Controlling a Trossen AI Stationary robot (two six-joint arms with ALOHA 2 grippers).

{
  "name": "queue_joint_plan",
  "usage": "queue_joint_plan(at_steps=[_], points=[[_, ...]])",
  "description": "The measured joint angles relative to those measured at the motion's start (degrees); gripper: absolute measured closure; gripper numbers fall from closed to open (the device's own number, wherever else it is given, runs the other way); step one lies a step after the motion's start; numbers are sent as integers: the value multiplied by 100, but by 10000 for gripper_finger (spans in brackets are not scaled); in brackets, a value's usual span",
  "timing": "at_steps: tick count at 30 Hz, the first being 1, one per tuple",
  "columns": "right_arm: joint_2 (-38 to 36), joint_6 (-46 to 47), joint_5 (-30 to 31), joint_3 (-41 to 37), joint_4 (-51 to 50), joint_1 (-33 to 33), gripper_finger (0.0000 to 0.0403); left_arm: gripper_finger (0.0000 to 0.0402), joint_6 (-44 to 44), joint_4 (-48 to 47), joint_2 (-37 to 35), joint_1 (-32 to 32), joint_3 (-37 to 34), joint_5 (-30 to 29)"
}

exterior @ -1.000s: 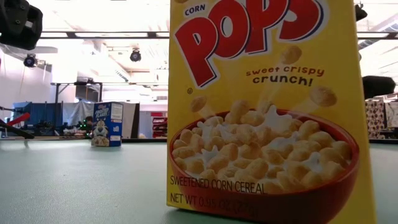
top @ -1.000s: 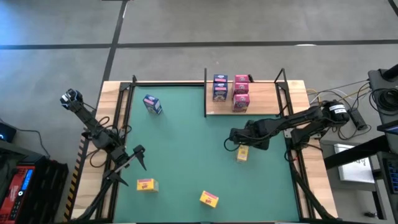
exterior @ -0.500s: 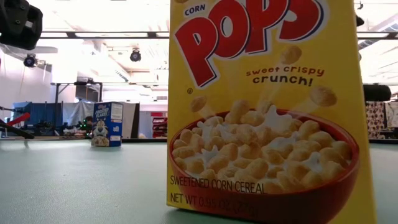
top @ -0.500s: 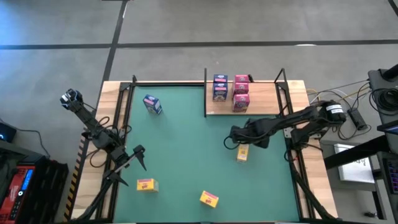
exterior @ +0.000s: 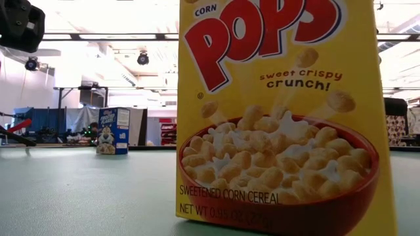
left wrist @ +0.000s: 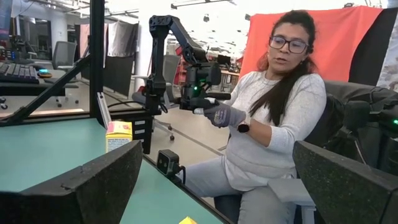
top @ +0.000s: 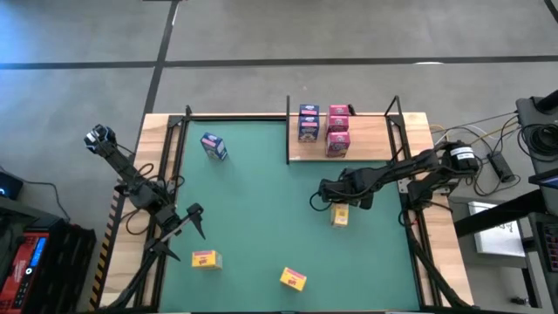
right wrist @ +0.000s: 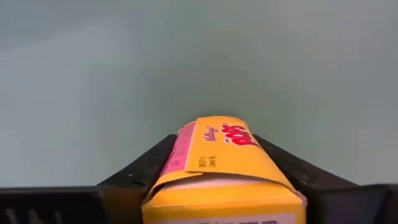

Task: Stack cereal on shelf
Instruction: Put the right yellow cereal box onto the shelf

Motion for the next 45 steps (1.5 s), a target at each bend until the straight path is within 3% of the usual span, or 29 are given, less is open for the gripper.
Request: queue_joint_plan(at_steps=[8,14,29,35,45], points=[[0,21,72,-2,81,2,262,3,1,-1,0,1,0,0],[-10,-502,878,-2,487,41,260,3,0,-2,2,-1,0,0],[-13,-3823,3499,-7,2417,299,260,3,0,-1,4,1,0,1],[79,-4819,3915,-7,3435,308,258,3,0,0,4,1,0,0],[847,-5895,4363,-7,4788,319,257,3,0,-11,20,1,0,0]])
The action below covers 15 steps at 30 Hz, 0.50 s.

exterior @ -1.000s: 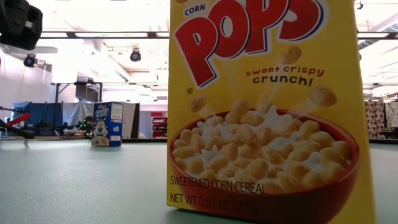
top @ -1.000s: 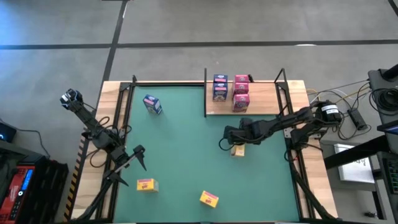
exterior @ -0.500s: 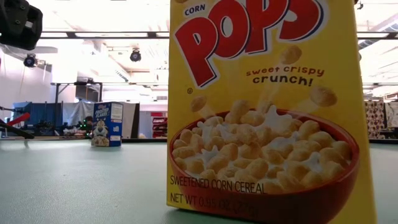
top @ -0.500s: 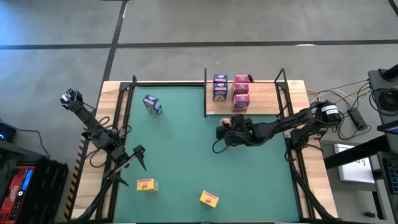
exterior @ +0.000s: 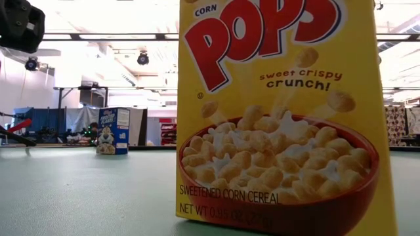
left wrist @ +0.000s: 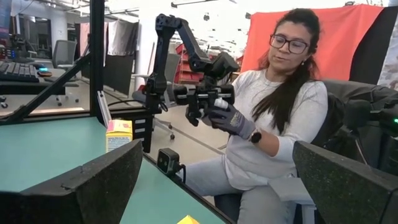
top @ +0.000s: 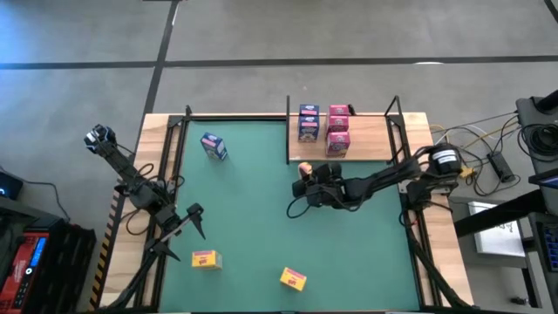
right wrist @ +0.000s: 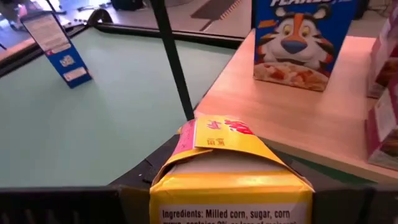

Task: Stack cereal on shelf
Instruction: Put the right yellow cereal box onto the shelf

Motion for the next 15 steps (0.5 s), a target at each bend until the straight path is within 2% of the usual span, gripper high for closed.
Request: queue_joint_plan(at_steps=[6,15], points=[[304,-304,91,0,613,15,257,3,0,8,9,0,0,0],[221,-583,214,0,634,227,257,3,2,9,11,0,0,0]])
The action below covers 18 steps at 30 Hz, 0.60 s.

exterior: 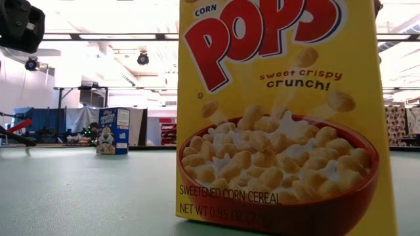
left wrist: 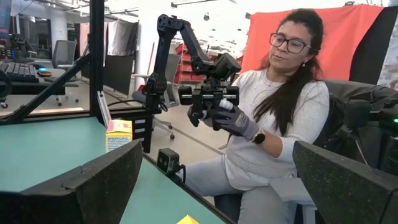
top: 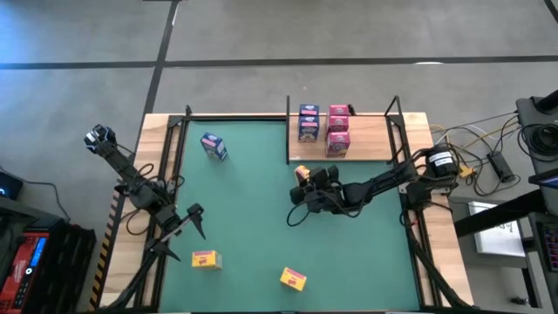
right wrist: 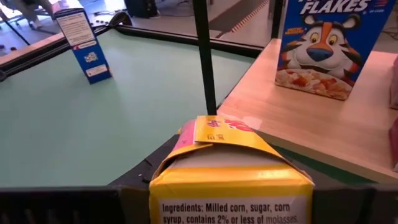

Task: Stack cereal on shelf
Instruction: Put the right yellow cereal box onto the shelf

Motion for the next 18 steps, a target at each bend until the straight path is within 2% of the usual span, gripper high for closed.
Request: queue_joint_plan(at_steps=[9,18], points=[[-9,-15,68,0,-63,134,248,3,-2,0,0,0,0,2],[-9,-219,72,0,-66,167,152,3,-2,0,0,-2,0,0]])
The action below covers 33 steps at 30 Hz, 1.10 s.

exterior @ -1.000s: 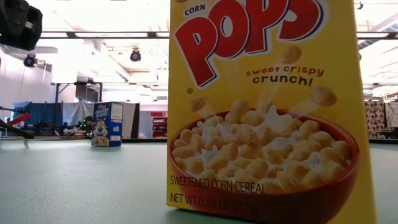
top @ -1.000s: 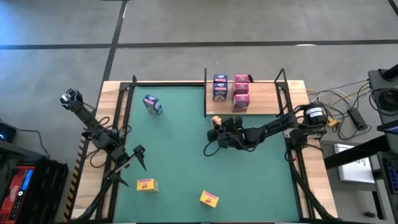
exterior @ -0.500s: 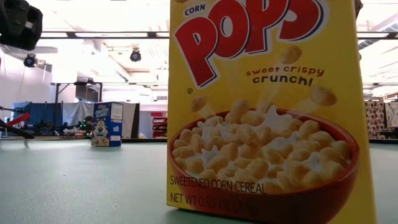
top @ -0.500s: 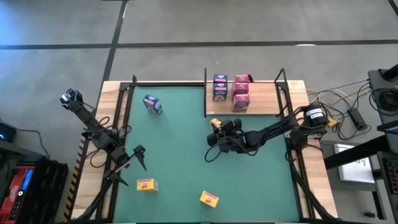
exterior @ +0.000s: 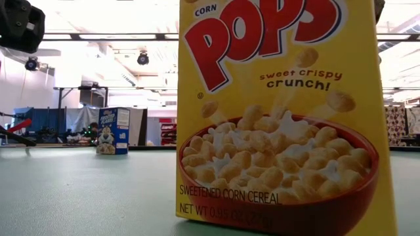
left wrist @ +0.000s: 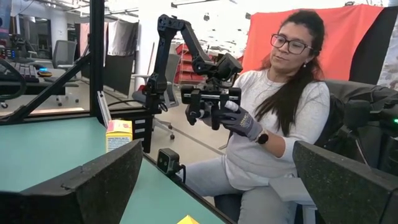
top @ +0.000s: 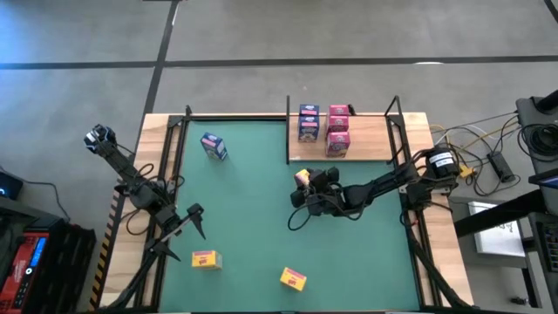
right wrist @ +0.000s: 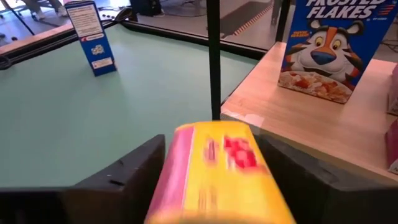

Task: Stack cereal on shelf
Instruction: Put the right yellow cereal box onto the shelf

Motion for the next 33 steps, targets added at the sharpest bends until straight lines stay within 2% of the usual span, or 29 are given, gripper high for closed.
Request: queue_joint_plan(at_steps=[8,13,20,27,33], points=[[-28,-387,2,0,-26,249,65,3,0,1,0,1,0,2],[-62,-202,2,2,-27,374,25,3,0,1,0,1,0,1],[-217,141,-2,5,-411,685,9,3,0,0,0,0,0,2],[-525,1446,0,8,-1611,918,7,3,0,2,2,2,0,2],[-634,2399,-78,37,-1796,993,6,3,0,2,4,0,0,0]])
